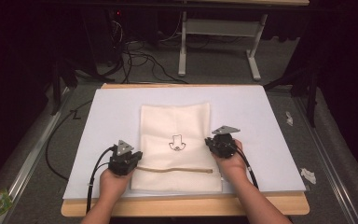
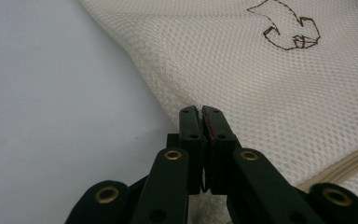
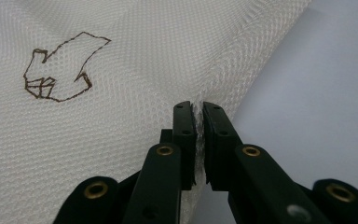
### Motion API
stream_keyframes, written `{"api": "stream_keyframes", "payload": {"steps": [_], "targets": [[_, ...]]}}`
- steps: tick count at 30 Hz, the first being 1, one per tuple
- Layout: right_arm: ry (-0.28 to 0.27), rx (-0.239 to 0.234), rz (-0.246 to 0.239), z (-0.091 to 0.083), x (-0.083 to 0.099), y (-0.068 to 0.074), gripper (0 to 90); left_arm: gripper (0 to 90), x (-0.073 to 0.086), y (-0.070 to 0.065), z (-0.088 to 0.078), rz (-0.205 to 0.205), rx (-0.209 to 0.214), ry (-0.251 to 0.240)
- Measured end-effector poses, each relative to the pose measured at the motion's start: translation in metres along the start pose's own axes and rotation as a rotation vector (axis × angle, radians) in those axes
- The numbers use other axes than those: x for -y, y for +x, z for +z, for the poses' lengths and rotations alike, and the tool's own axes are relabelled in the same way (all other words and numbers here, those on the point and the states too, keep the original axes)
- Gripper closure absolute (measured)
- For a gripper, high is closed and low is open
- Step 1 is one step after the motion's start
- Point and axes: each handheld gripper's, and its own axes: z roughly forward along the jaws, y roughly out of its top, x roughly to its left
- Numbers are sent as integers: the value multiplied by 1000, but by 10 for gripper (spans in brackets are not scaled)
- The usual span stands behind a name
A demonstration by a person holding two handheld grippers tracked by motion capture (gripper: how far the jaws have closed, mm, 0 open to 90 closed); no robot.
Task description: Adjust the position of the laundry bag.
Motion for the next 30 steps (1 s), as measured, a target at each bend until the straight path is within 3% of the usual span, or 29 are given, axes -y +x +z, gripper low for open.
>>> {"api": "stream_keyframes", "payload": {"steps": [7, 12, 14, 16, 20, 24, 28, 30], "targets": [[13, 61, -1, -11, 7, -22, 853, 878, -13, -19, 19, 16, 37, 2], [25, 92, 25, -16, 10, -42, 842, 872, -16, -31, 31, 14, 63, -10], [30, 92, 36, -15, 12, -48, 790, 854, -16, -32, 33, 8, 53, -14], [23, 91, 46, -17, 14, -50, 680, 762, -15, -31, 31, 7, 37, -24], [-11, 90, 69, -29, 19, -53, 533, 522, -15, -27, 19, 47, -29, -47], [-27, 82, 85, -53, 30, -61, 444, 382, -12, -14, -3, 81, -35, -27], [-49, 99, 81, -88, 48, -64, 413, 339, 2, 3, -27, 55, -31, -54], [-56, 109, 79, -102, 58, -63, 405, 335, 13, 13, -36, 2, -1, -79]]}}
